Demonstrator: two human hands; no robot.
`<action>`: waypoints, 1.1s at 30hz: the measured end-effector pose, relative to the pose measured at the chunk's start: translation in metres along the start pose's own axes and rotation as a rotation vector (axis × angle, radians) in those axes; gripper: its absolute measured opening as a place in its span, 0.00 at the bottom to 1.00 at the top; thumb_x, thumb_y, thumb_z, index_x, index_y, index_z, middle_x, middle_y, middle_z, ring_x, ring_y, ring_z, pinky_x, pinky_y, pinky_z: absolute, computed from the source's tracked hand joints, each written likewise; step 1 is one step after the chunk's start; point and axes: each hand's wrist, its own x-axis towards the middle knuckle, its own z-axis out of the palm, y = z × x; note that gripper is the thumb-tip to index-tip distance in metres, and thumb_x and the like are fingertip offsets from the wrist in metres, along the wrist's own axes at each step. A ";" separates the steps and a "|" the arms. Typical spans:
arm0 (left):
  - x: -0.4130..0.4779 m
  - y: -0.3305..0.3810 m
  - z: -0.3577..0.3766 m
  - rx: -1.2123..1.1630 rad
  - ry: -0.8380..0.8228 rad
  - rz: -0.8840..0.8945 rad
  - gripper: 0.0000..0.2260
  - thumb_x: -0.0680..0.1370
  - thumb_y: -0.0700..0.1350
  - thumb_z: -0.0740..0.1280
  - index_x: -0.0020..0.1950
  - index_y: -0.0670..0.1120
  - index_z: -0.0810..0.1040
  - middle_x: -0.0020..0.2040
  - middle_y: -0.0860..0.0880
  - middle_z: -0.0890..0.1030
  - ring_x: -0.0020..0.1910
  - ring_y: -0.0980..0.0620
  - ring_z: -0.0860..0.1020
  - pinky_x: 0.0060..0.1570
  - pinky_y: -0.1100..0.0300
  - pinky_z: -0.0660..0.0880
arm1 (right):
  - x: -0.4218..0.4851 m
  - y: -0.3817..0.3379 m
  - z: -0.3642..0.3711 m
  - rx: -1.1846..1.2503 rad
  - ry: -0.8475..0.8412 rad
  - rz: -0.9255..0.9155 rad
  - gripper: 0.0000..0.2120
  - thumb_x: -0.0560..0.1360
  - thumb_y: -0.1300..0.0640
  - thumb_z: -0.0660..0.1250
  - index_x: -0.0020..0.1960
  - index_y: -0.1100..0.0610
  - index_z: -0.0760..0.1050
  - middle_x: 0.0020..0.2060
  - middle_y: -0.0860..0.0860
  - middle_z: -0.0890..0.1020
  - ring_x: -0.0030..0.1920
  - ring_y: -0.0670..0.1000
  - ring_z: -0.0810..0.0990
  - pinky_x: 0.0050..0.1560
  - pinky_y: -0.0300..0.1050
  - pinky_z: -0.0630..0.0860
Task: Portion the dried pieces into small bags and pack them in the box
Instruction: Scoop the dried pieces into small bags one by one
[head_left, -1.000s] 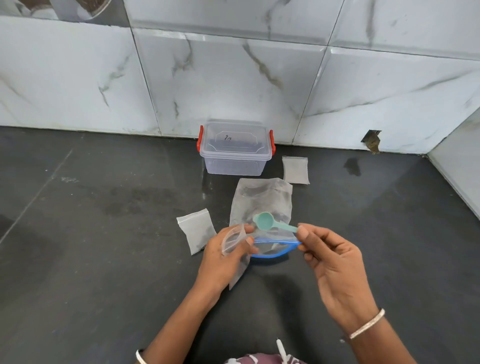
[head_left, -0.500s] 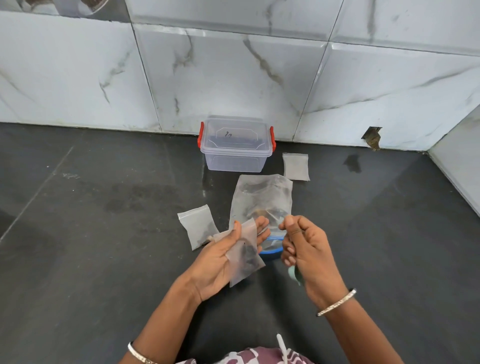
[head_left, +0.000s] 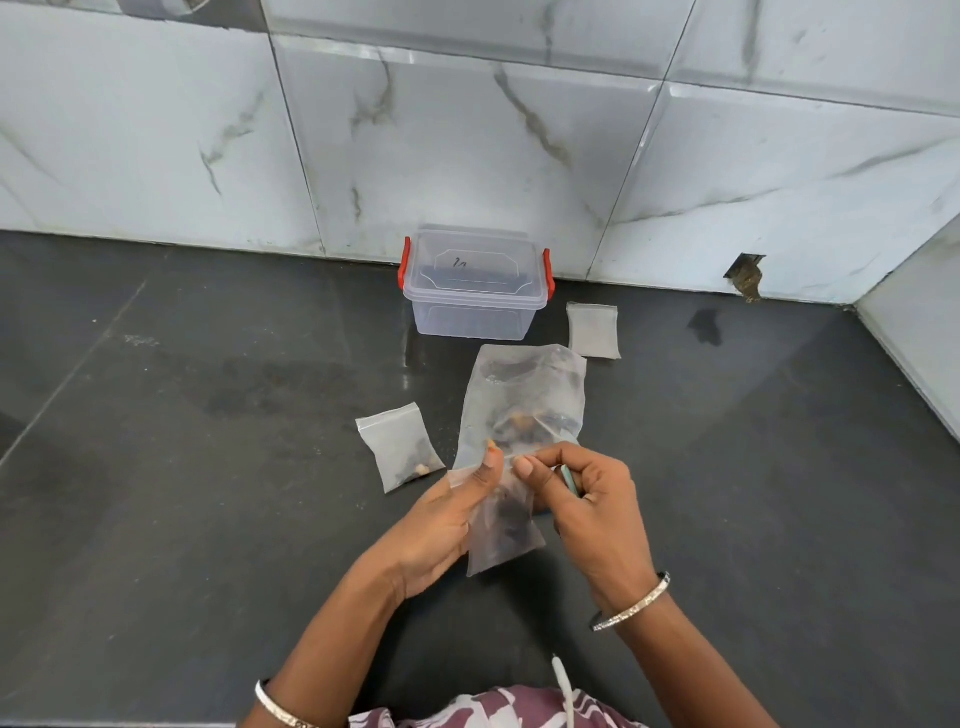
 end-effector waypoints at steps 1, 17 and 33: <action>0.000 0.002 -0.001 0.084 0.024 0.037 0.18 0.80 0.53 0.61 0.58 0.45 0.86 0.60 0.42 0.85 0.61 0.46 0.83 0.66 0.54 0.77 | 0.000 0.001 -0.001 -0.024 0.015 -0.027 0.06 0.74 0.55 0.73 0.40 0.54 0.84 0.27 0.51 0.82 0.27 0.57 0.79 0.33 0.52 0.81; -0.006 0.008 -0.013 0.304 0.406 0.325 0.09 0.69 0.50 0.76 0.45 0.47 0.89 0.42 0.46 0.88 0.45 0.48 0.87 0.54 0.46 0.83 | 0.007 0.010 0.011 -0.272 0.163 -0.196 0.08 0.74 0.55 0.73 0.37 0.53 0.77 0.26 0.43 0.77 0.29 0.46 0.74 0.30 0.31 0.68; 0.011 0.002 -0.092 0.210 0.621 0.290 0.09 0.83 0.43 0.67 0.49 0.43 0.86 0.41 0.42 0.87 0.40 0.49 0.84 0.40 0.60 0.83 | 0.092 -0.003 0.070 -0.652 -0.262 -0.073 0.12 0.73 0.46 0.72 0.40 0.55 0.83 0.33 0.45 0.80 0.37 0.46 0.76 0.40 0.40 0.69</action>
